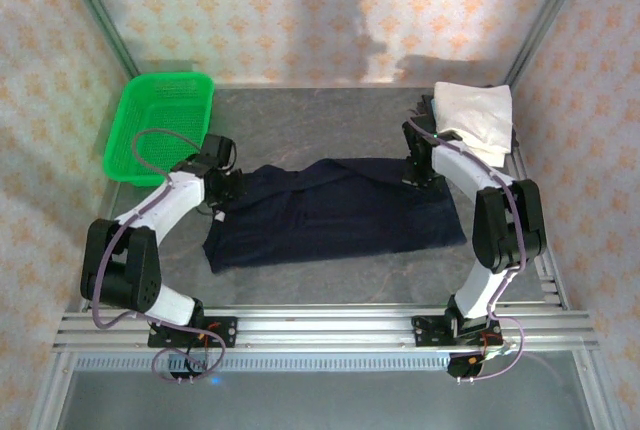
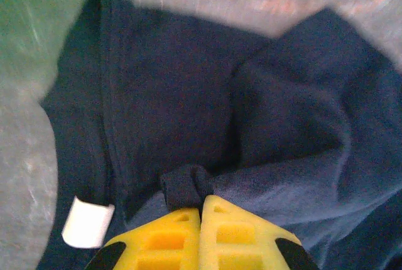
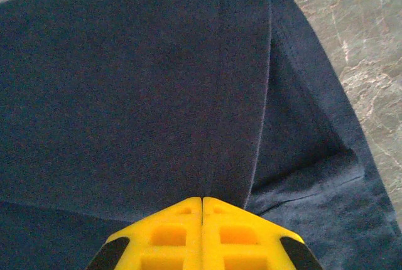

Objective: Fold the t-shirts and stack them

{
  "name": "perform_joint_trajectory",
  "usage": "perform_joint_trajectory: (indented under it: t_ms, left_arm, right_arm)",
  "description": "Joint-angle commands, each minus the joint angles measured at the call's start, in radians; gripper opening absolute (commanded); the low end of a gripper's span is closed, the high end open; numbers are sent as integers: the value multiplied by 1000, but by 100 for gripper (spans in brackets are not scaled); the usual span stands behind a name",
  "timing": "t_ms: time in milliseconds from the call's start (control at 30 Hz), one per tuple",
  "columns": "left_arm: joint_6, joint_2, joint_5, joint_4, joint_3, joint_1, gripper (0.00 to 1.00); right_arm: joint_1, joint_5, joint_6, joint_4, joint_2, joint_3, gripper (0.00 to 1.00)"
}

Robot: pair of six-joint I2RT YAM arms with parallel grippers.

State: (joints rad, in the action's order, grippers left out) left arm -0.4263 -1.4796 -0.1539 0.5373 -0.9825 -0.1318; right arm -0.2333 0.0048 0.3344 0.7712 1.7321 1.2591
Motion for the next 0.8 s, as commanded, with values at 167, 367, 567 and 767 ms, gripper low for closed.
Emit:
perform_joint_trajectory:
  t_ms: [167,367,567,767]
  left_arm:
    - [152,34,45,38,-196,47,0]
    - [274,-238,20,102,-612,76,0]
    - [314,-350,-84,253,-846,80,0]
    - [262,25,-84,88,-371,75,0]
  right_arm:
    - [55,16,-33,41,-33,139,0]
    - [120,-52,-55,65,184,467,0]
    - [132,-111,-76,200,329,720,0]
    - [183,-149,-79,79,157,444,0]
